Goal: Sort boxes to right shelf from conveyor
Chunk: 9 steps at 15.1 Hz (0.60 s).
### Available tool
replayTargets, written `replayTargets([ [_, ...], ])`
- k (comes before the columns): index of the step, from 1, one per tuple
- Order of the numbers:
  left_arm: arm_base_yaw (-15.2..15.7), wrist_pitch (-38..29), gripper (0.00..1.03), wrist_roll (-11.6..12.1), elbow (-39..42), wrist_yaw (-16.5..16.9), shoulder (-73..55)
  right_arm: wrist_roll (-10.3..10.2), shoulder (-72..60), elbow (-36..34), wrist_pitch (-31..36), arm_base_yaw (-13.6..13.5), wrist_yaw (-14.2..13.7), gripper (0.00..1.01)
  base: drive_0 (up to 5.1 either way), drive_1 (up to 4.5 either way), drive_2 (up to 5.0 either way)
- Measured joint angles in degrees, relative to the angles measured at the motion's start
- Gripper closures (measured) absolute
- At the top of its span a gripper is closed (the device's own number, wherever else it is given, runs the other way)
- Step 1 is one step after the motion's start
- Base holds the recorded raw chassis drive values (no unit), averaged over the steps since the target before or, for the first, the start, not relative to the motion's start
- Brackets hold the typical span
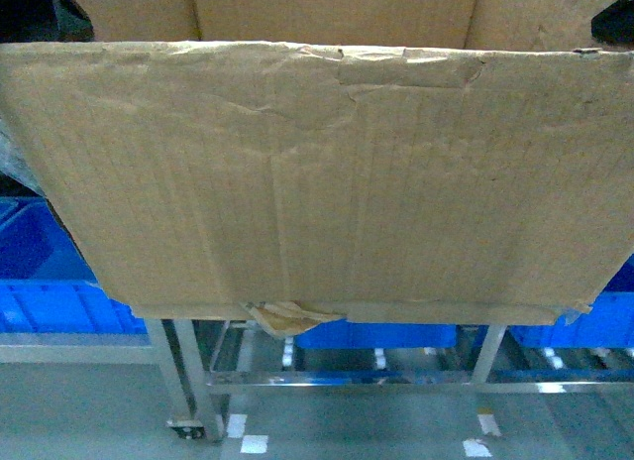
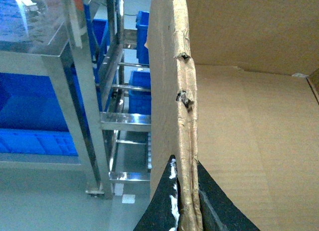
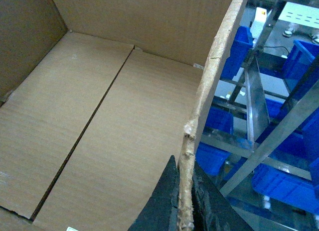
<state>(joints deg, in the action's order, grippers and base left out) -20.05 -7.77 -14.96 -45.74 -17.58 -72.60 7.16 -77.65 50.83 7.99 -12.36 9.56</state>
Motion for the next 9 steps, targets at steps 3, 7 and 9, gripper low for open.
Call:
replayTargets([
  [3,0.0,-0.3,1.01,0.0,0.0,0.0,-0.2,0.0,0.0,0.0,0.2,0.2,-0.1,0.98,3.8,0.36,-4.8],
  [7,-0.2,0.2,1.01,0.0,0.0,0.0,0.0,0.0,0.0,0.0,-0.2,0.2,0.1,0.98,2.2,0.70,-2.1],
  [9,0.2,0.0,1.01,0.0,0.0,-0.3,0.1,0.0,0.0,0.0,0.1,-0.3,0.1,0.98,3.6,0.77,-4.9],
])
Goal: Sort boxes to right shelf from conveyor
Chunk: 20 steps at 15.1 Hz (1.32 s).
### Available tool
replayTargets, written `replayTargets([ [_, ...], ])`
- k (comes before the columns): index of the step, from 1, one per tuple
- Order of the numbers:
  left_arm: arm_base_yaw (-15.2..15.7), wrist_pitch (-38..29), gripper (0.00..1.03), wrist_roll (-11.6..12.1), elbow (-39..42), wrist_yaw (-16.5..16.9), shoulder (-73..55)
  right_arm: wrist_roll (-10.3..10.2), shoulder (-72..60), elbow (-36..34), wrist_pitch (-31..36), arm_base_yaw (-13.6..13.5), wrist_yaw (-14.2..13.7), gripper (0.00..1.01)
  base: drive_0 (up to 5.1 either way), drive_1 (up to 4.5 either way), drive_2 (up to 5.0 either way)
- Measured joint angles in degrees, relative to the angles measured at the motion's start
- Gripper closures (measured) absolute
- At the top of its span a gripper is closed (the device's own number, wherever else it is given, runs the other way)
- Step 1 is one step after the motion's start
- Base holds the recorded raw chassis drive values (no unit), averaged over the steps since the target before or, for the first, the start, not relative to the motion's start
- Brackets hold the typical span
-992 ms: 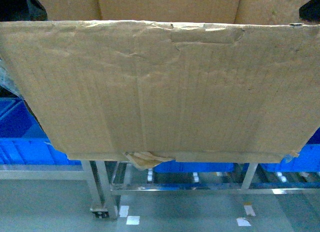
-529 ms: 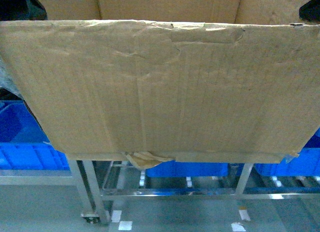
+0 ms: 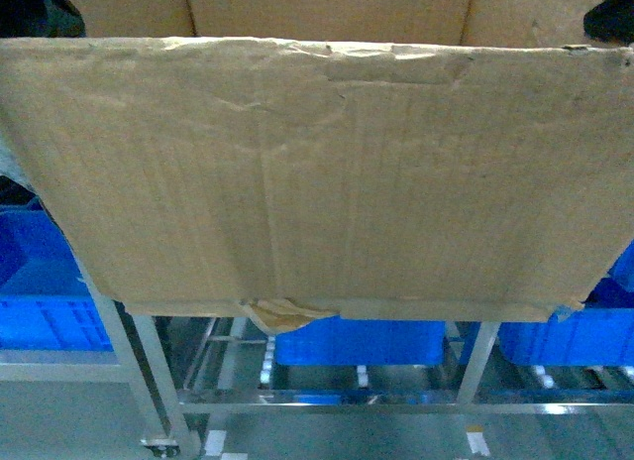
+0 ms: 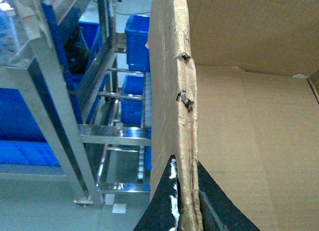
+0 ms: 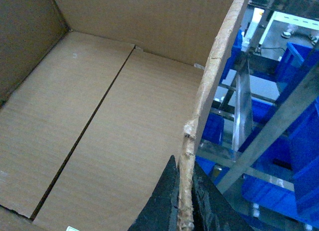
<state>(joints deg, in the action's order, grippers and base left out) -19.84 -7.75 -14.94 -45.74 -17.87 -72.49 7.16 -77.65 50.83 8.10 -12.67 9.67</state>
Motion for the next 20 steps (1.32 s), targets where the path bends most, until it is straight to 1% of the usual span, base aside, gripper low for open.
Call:
replayTargets([
  [3,-0.7,0.1,1.01,0.0,0.0,0.4,-0.3,0.0,0.0,0.0,-0.6,0.9,-0.3,0.98,-0.1,-0.08,-0.1],
  [6,-0.2,-0.1,1.01,0.0,0.0,0.3,-0.3,0.0,0.0,0.0,0.0,0.5,0.0,0.98,0.5,0.53,0.5],
  [13,-0.4,-0.2,1.01,0.0,0.0,0.3,-0.3,0.0,0.0,0.0,-0.1,0.7,0.0,0.98,0.5,0.53,0.5],
  [20,-0.4,-0.4,1.01,0.0,-0.1,0.3,-0.2,0.0,0.0,0.0,0.1,0.7,0.0,0.98,0.0,0.00,0.0],
])
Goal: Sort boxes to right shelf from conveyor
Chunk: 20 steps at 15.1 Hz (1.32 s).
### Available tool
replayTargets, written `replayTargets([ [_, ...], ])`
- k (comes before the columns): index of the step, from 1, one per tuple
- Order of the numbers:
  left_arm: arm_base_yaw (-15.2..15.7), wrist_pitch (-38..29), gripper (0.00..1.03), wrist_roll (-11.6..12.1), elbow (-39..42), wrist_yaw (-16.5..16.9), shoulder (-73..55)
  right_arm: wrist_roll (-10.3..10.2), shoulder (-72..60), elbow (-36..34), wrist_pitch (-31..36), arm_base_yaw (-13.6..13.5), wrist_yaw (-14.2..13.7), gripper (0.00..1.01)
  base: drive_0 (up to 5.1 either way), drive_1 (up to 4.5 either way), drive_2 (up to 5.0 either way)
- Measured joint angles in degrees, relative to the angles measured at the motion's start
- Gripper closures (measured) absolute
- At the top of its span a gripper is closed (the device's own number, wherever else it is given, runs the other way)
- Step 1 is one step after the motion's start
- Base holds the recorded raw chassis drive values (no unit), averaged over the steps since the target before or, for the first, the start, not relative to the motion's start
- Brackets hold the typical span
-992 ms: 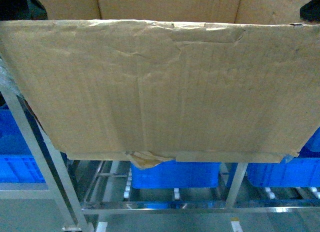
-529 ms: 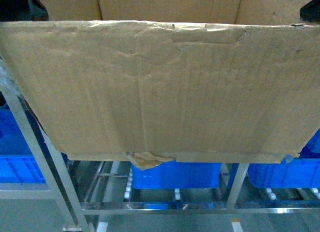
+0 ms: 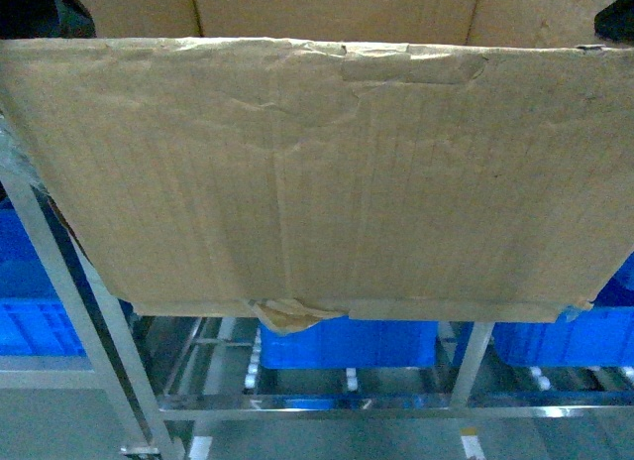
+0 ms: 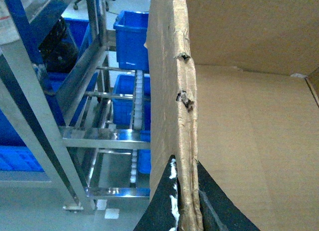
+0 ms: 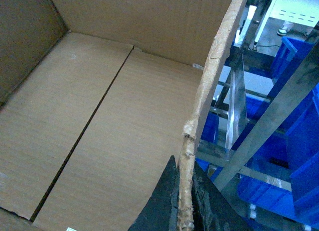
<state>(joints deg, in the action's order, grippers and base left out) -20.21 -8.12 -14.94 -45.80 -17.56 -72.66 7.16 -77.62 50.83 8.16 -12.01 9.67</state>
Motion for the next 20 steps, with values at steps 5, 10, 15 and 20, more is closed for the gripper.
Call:
replayTargets([
  [5,0.0,0.2,1.01,0.0,0.0,0.0,0.0,0.0,0.0,0.0,-0.2,0.0,0.0,0.98,0.0,0.00,0.0],
  [10,0.0,0.2,1.01,0.0,0.0,0.0,0.0,0.0,0.0,0.0,-0.2,0.0,0.0,0.98,0.1,0.09,0.1],
  [15,0.0,0.3,1.01,0.0,0.0,0.0,0.0,0.0,0.0,0.0,-0.2,0.0,0.0,0.98,0.6,0.58,0.6],
  [20,0.0,0.2,1.01,0.0,0.0,0.0,0.0,0.0,0.0,0.0,-0.1,0.0,0.0,0.98,0.0,0.00,0.0],
])
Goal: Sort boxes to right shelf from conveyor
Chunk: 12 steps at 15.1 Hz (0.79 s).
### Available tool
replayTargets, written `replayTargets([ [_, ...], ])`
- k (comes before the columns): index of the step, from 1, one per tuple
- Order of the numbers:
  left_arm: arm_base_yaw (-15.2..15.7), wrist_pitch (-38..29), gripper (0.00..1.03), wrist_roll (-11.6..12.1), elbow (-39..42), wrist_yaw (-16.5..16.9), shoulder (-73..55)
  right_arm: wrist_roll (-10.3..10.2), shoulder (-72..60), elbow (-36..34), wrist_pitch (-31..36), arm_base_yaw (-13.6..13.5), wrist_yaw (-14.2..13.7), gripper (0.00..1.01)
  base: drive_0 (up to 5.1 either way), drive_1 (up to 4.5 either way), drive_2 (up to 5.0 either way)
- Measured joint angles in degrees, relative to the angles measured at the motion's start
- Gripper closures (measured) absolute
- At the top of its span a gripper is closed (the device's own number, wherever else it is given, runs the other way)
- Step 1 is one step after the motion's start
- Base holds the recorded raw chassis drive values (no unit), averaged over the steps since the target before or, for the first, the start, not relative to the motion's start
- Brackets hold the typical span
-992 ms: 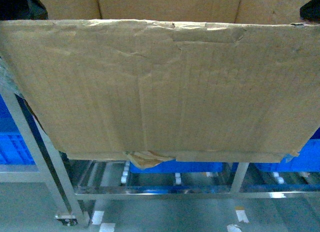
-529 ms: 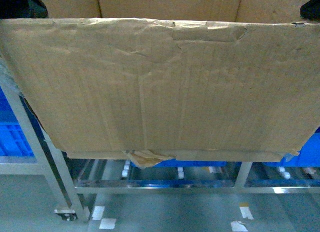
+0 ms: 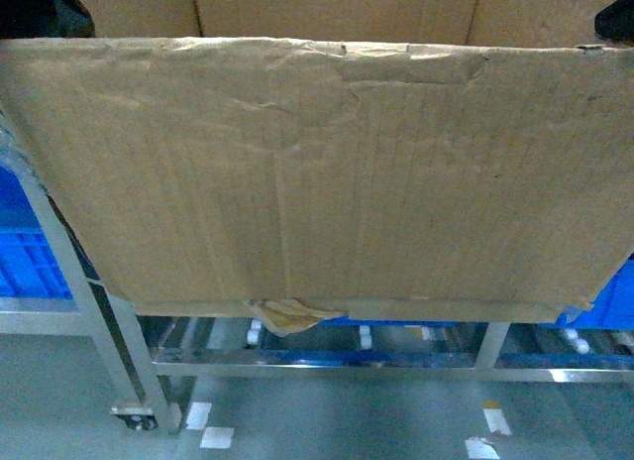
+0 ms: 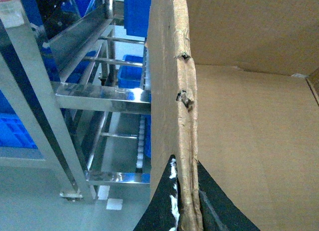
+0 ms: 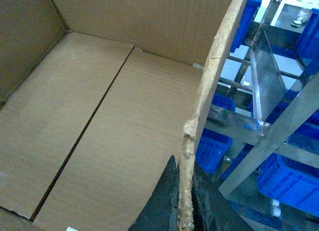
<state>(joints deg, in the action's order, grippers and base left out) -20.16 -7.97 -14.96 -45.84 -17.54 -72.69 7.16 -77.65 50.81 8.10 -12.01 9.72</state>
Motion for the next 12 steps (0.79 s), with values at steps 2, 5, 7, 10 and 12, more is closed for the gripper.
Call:
replayTargets([
  [2,0.0,0.0,1.01,0.0,0.0,0.0,0.0,0.0,0.0,0.0,0.0,0.0,0.0,0.98,0.0,0.00,0.0],
  [5,0.0,0.0,1.01,0.0,0.0,0.0,0.0,0.0,0.0,0.0,0.0,0.0,0.0,0.98,0.0,0.00,0.0],
  [7,0.0,0.0,1.01,0.0,0.0,0.0,0.0,0.0,0.0,0.0,0.0,0.0,0.0,0.98,0.0,0.00,0.0],
  [10,0.0,0.1,1.01,0.0,0.0,0.0,0.0,0.0,0.0,0.0,-0.1,0.0,0.0,0.98,1.0,0.85,-1.6],
  [12,0.0,0.0,1.01,0.0,0.0,0.0,0.1,0.0,0.1,0.0,0.0,0.0,0.0,0.98,0.3,4.09,-3.6],
])
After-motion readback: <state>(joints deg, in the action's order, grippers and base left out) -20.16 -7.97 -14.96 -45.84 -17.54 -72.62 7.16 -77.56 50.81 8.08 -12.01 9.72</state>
